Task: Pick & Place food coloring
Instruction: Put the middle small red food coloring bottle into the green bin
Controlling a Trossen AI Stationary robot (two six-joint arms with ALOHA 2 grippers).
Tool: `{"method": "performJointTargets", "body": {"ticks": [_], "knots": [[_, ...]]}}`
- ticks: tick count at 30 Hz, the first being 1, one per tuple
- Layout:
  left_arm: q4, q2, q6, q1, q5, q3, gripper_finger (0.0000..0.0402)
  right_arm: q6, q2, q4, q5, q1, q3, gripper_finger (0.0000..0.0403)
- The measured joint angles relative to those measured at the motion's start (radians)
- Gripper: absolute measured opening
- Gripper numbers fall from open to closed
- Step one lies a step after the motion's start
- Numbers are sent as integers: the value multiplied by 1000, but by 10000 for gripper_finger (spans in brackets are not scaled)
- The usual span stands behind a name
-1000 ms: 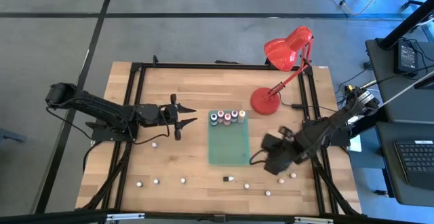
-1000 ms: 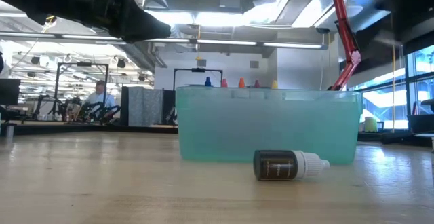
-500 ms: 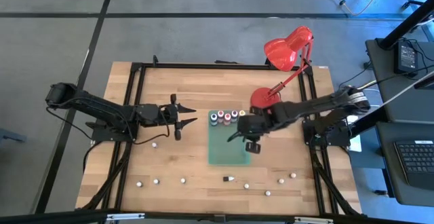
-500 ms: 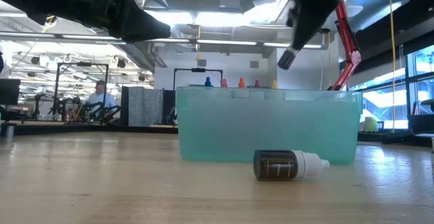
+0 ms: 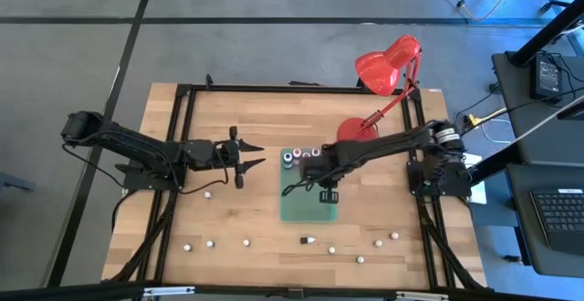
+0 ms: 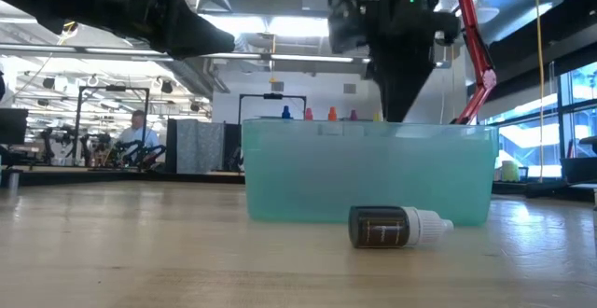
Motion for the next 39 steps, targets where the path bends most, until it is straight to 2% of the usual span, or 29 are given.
{"method": "performJointTargets", "body": {"ticks": [12,20,39], "knots": [[0,0,0,0,0,0,143,-23,110,2,-33,0,0,64],[0,0,0,0,0,0,144,-24,112,2,-25,0,0,88],[-1,0,0,0,0,0,143,-24,112,2,-24,0,0,93]]}}
